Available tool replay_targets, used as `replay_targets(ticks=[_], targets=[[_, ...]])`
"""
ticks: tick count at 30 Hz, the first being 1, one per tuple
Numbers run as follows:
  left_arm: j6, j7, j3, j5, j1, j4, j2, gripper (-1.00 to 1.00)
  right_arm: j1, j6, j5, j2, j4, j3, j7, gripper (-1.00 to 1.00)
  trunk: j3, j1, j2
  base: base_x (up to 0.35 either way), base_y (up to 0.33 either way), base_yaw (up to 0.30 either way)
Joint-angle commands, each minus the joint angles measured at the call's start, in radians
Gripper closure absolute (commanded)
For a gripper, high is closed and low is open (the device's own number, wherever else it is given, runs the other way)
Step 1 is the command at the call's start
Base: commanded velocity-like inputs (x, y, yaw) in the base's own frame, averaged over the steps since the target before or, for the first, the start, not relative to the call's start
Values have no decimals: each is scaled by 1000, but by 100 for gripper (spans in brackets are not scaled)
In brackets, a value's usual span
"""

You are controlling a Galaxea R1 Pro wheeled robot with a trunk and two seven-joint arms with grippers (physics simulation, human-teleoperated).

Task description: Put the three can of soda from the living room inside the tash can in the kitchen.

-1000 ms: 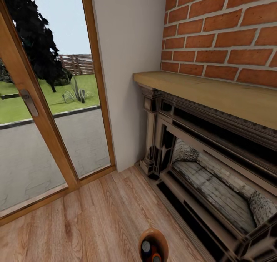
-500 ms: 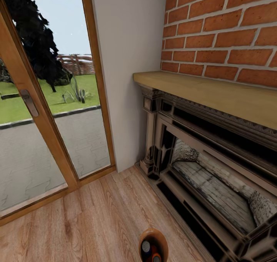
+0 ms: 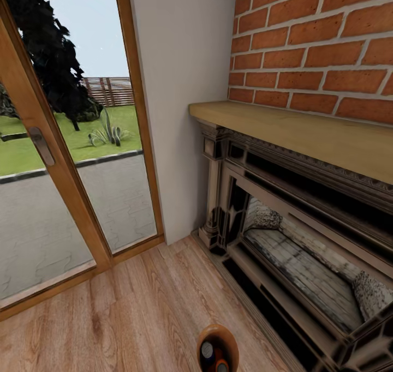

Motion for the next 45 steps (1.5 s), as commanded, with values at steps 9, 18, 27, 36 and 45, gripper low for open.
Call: replay_targets(ticks=[9, 18, 27, 36, 45], targets=[[0, 0, 0, 0, 0, 0, 0, -100, 0, 0, 0, 0, 0, 0, 0, -100, 0, 0, 0, 0, 0, 0], [0, 0, 0, 0, 0, 0, 0, -100, 0, 0, 0, 0, 0, 0, 0, -100, 0, 0, 0, 0, 0, 0], [0, 0, 0, 0, 0, 0, 1, -100, 0, 0, 0, 0, 0, 0, 0, -100, 0, 0, 0, 0, 0, 0], [0, 0, 0, 0, 0, 0, 1, -100, 0, 0, 0, 0, 0, 0, 0, -100, 0, 0, 0, 0, 0, 0], [0, 0, 0, 0, 0, 0, 0, -100, 0, 0, 0, 0, 0, 0, 0, -100, 0, 0, 0, 0, 0, 0]])
